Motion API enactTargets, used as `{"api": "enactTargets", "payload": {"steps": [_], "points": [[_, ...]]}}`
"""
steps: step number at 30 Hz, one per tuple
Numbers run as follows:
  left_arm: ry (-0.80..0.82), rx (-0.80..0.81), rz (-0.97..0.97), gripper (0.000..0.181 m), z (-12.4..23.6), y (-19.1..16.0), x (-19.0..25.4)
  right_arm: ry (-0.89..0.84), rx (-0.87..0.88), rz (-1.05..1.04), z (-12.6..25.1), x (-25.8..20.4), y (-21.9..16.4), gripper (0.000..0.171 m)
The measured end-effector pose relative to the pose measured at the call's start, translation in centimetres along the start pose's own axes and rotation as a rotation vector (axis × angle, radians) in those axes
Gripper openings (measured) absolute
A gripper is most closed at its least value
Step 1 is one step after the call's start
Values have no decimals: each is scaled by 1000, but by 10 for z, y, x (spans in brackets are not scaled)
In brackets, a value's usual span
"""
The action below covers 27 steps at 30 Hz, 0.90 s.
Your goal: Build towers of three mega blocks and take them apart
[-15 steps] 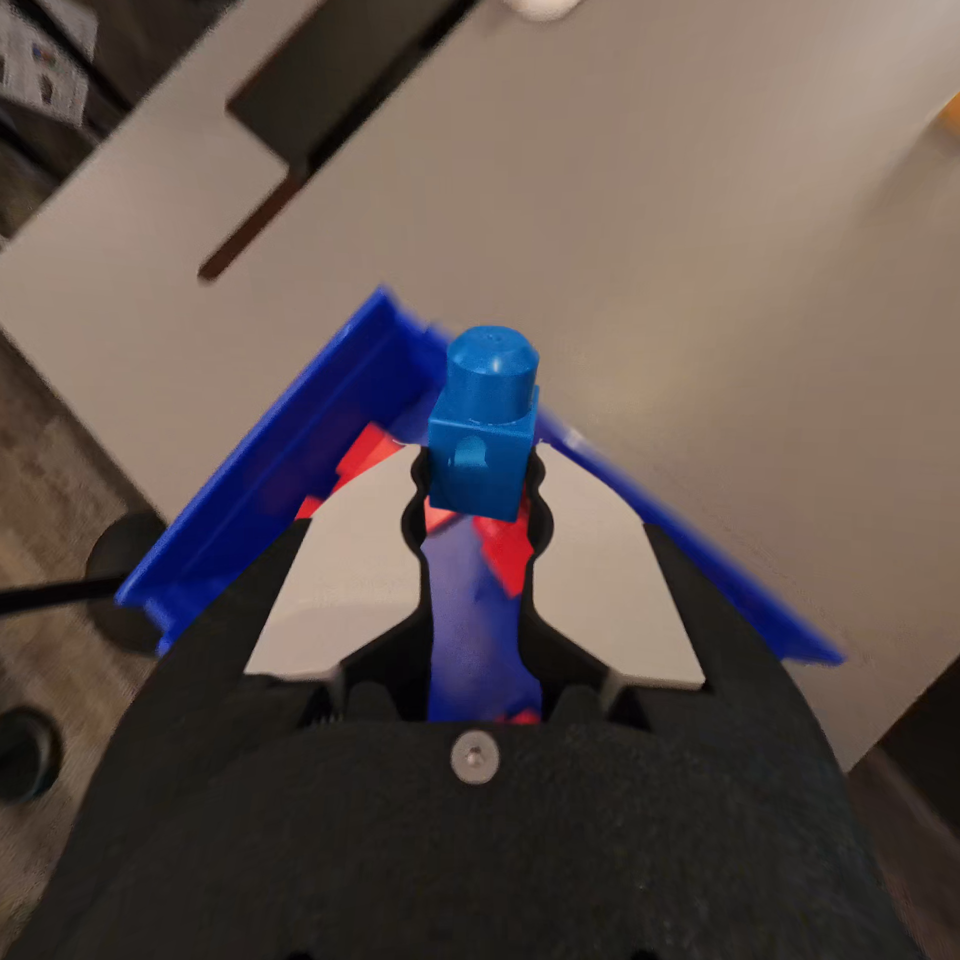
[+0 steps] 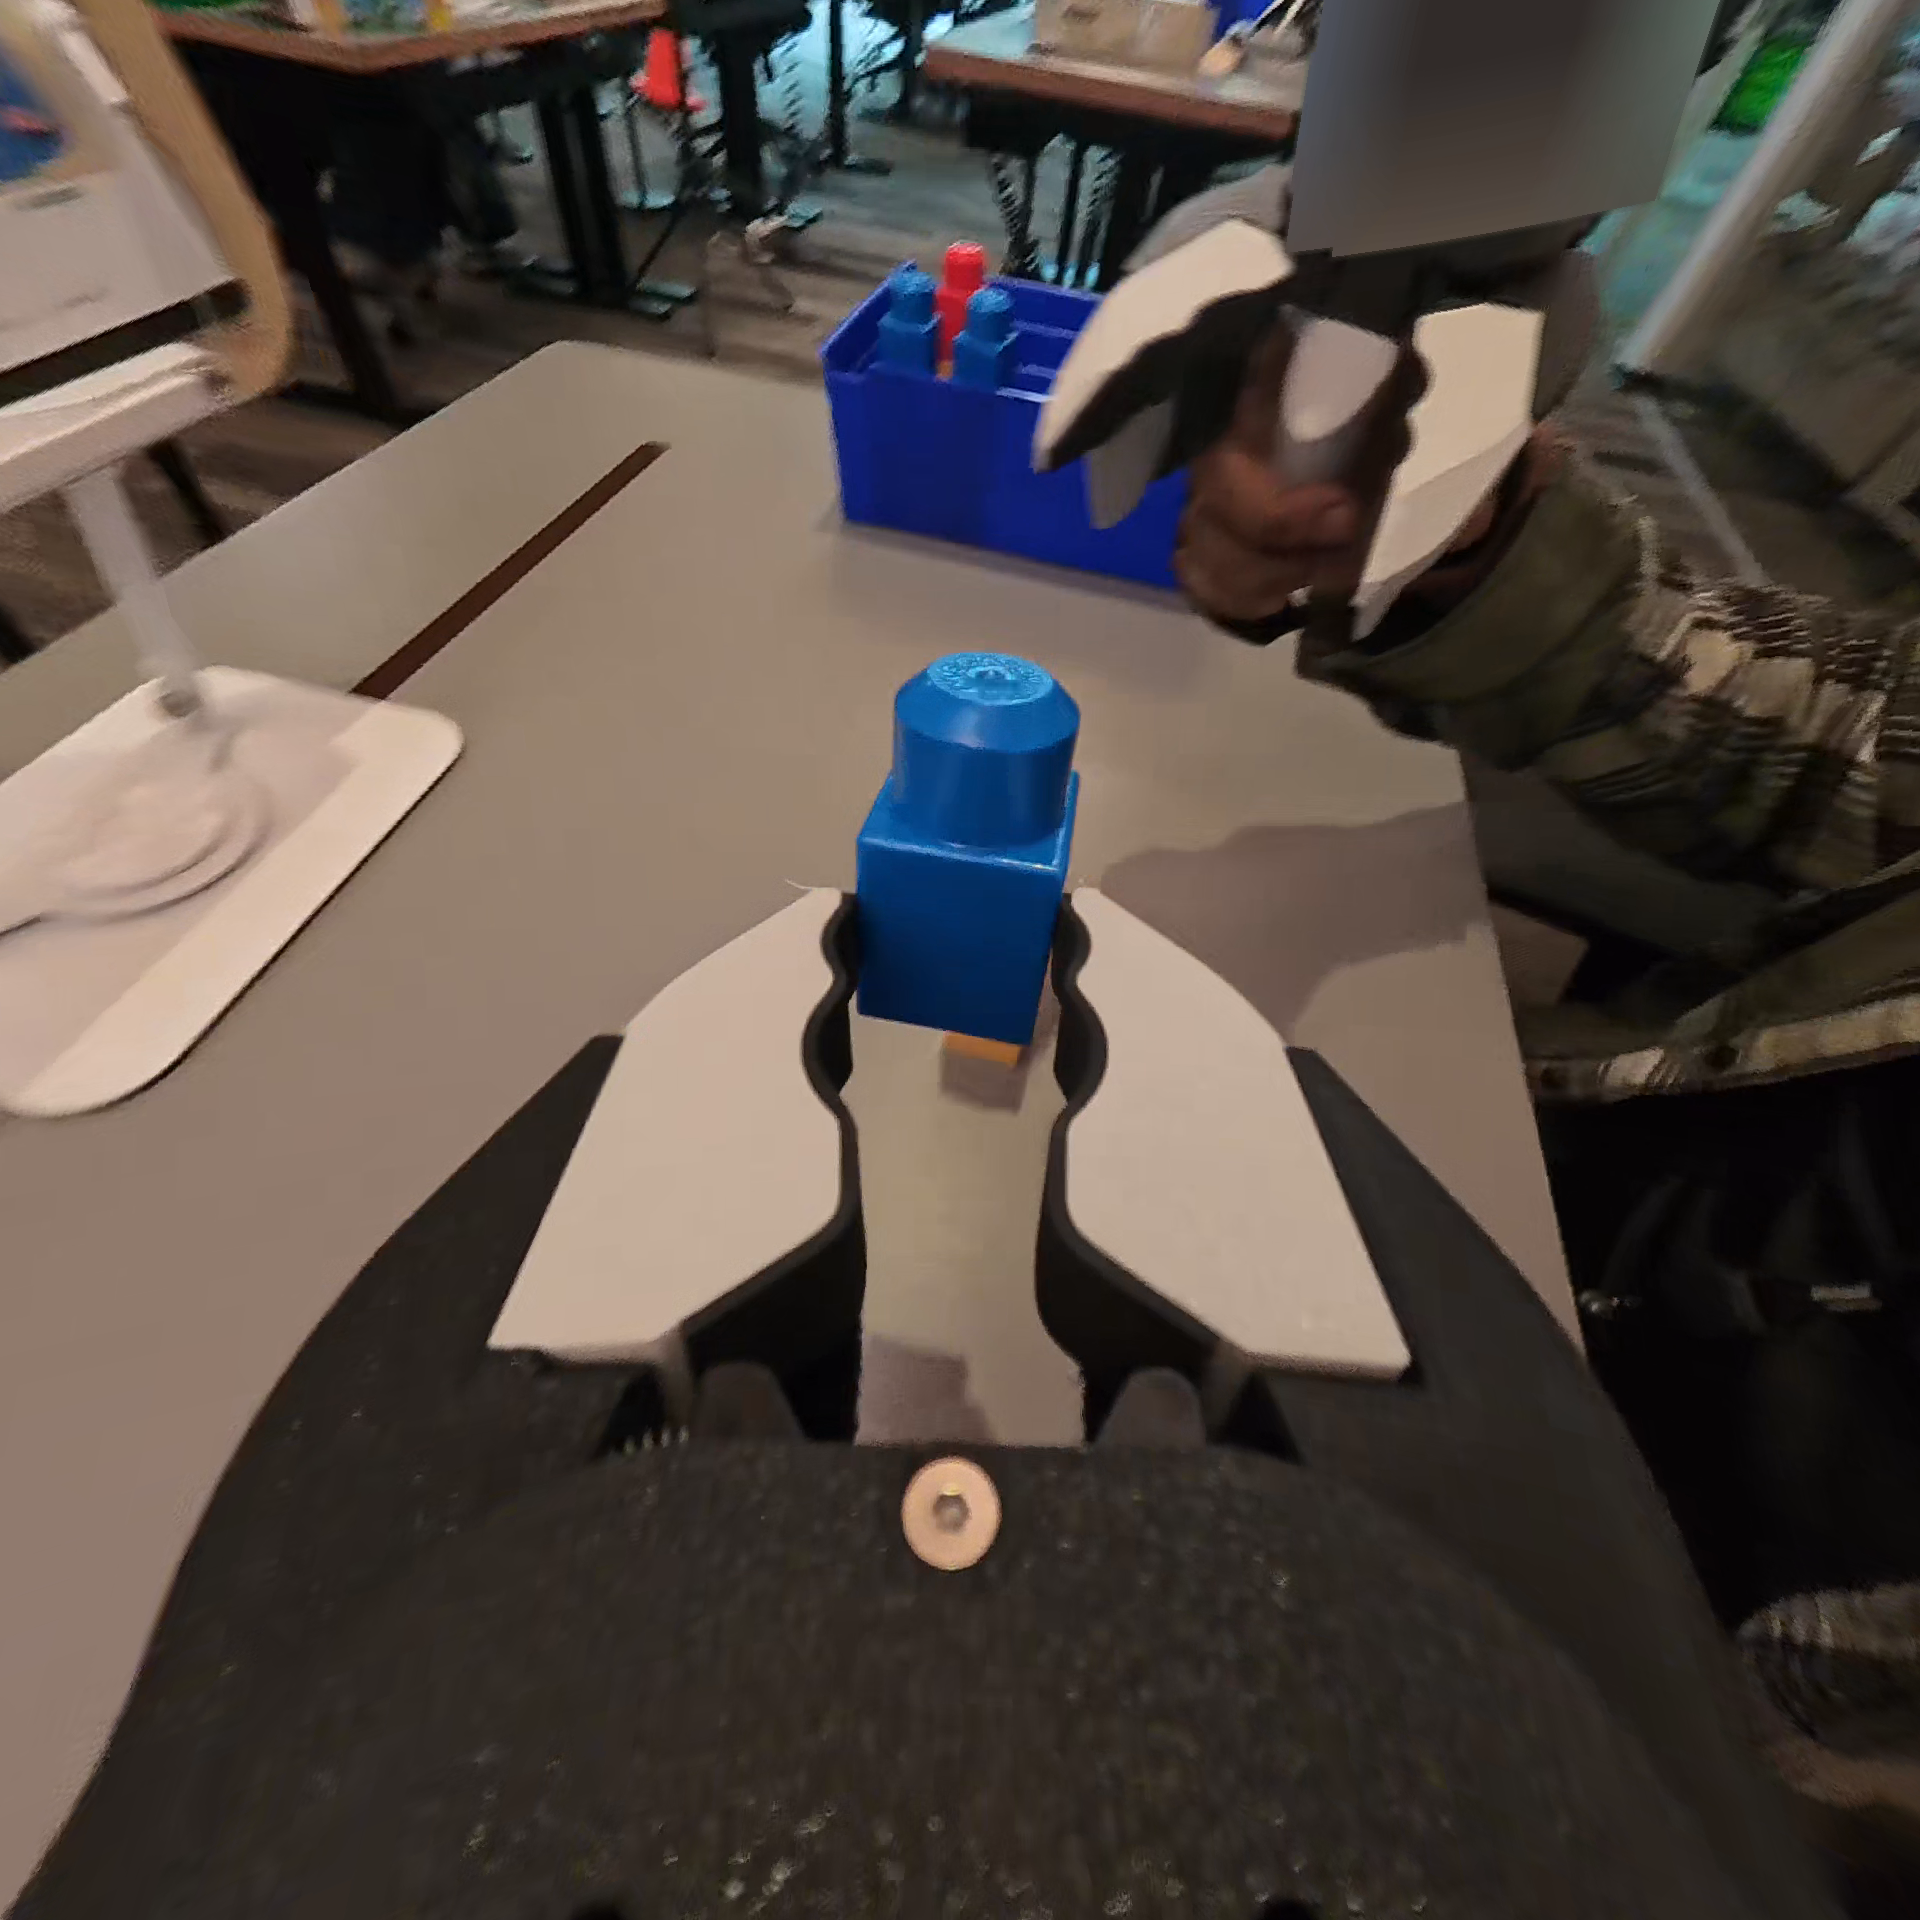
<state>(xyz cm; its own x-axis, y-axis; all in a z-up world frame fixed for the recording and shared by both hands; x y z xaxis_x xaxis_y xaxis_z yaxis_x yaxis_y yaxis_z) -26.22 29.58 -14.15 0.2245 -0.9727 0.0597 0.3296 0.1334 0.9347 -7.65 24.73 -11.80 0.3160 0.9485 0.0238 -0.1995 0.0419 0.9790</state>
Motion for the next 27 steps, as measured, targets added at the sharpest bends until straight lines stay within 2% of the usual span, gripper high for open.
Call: {"api": "enactTargets", "payload": {"steps": [4,10,13,16,23,27], "points": [[-93,75,37,35,-34,-2,13,69,9,-10,-18,11,5,65],[-157,115,51,35,-56,-5,21,163,-31,-39,-35,18,-2,60],[-168,149,58,35,-58,-4,22,178,-44,-54,-38,21,-6,52],[-168,161,57,35,-59,-4,22,248,-20,-81,-41,18,-8,29],[-235,164,64,36,-59,-8,24,314,-25,-66,-39,17,-7,28],[-171,166,80,40,-42,-17,6,305,34,-68,-22,27,-5,28]]}}
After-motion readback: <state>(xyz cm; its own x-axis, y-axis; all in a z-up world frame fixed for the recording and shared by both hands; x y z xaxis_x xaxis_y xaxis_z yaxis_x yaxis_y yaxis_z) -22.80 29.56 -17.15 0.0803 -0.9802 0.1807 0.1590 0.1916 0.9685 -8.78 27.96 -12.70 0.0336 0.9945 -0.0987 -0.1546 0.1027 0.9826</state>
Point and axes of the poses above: each gripper's, where its closed fingertips meet, z back along the fingers, y out of its top, x = y × z across the jaws, the point moved 6 cm from there along z, back along the fingers, and after that the axes turned 6 degrees about y, right-handed, at the moved point
